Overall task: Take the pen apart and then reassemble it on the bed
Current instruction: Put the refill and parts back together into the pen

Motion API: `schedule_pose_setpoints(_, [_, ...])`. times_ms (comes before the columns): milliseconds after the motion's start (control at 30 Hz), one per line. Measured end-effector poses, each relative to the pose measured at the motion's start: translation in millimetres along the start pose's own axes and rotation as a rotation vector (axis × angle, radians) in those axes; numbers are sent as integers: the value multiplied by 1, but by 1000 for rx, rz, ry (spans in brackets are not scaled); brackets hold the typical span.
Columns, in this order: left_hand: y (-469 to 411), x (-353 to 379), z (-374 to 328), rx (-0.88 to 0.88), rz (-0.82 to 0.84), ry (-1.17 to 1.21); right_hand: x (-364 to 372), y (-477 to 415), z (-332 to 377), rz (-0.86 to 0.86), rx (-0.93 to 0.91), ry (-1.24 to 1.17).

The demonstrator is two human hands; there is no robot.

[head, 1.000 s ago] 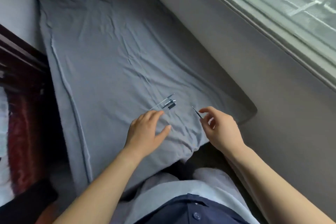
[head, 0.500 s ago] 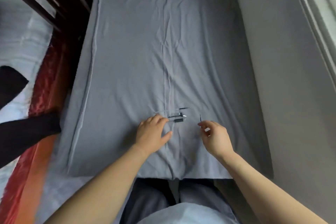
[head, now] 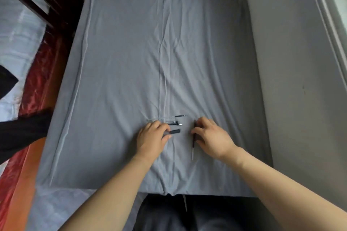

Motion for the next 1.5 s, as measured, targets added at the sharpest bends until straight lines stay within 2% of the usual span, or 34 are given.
schedule_pose_setpoints(167, [0, -3, 9, -24, 36, 61, -6, 7, -20, -103, 111, 31])
schedule_pose_setpoints(367, [-4, -2, 4, 35, 63, 43, 3, -4, -11, -18, 12, 107])
schedule_pose_setpoints(500, [-9, -2, -4, 5, 121, 58, -3, -5, -11, 7, 43, 118])
schedule_pose_setpoints(600, [-4, -18, -1, 1, 134, 81, -22, 2, -6, -49, 91, 57])
schedule_pose_setpoints(733, [12, -50, 9, 33, 85, 142, -53, 15, 13, -164, 101, -47])
schedule_pose_setpoints(967, [51, -94, 7, 95, -50, 318, -92, 43, 68, -324, -10, -201])
schedule_pose_setpoints(1267, [77, -113, 9, 81, -133, 329, -95, 61, 97, -273, -52, -185])
schedule_pose_setpoints(1500, [79, -111, 6, 97, -91, 282, -91, 69, 99, -254, -38, -202])
Point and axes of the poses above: each hand's wrist, its own y-axis away from the middle knuckle, its own x-axis out of the palm, z = x × y, the point moved 8 cm from there along -y, towards the middle knuckle, and after that the axes turned 1 degree about z, right-handed, at the moved point
